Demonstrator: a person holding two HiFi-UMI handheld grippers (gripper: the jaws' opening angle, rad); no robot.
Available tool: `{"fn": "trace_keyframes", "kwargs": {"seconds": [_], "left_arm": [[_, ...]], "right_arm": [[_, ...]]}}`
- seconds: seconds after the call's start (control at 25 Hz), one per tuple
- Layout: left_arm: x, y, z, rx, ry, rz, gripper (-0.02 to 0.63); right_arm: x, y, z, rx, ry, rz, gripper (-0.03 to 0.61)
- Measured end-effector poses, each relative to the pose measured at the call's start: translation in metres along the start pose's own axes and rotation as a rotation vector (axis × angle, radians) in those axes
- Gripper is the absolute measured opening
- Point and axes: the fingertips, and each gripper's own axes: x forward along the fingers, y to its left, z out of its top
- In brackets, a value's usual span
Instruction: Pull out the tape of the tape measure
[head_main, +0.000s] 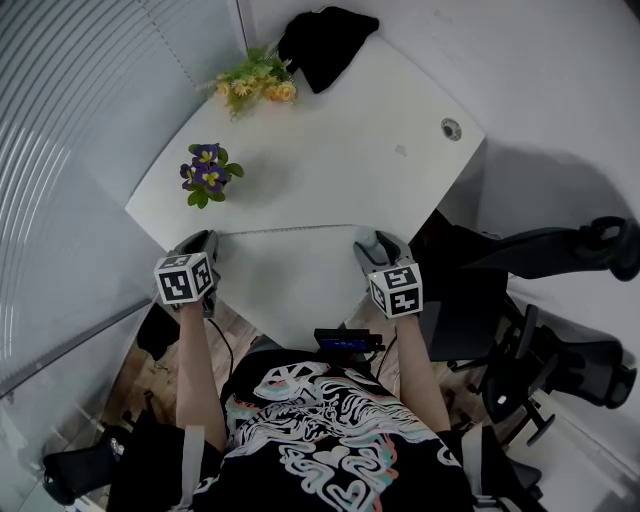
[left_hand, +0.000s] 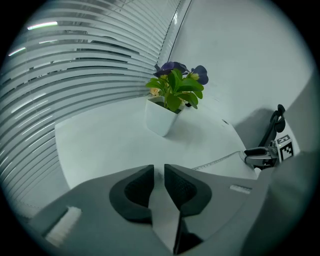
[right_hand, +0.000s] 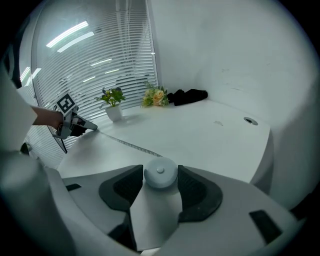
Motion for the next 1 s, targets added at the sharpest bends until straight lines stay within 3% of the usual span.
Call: {"fn": "trace_keyframes", "kwargs": {"seconds": [0.32, 0.72, 1.0], "left_arm": [[-0.007, -0.006, 0.005, 0.044, -0.072, 0.010, 0.160], [-0.032, -0.037, 0.030, 0.146, -0.235, -0.060, 0.160], [-0.054, -0.068, 0.040, 0.192, -0.321, -0.136, 0.147]], "right_arm": [[-0.017, 0.003, 0.012, 0.070, -0.078, -0.038, 0.216], [-0.047, 0.017, 0.041, 0.138, -0.214, -0.066, 0.197], [-0.077, 0.028, 0.051, 0.175, -0.313, -0.087, 0.136]]}}
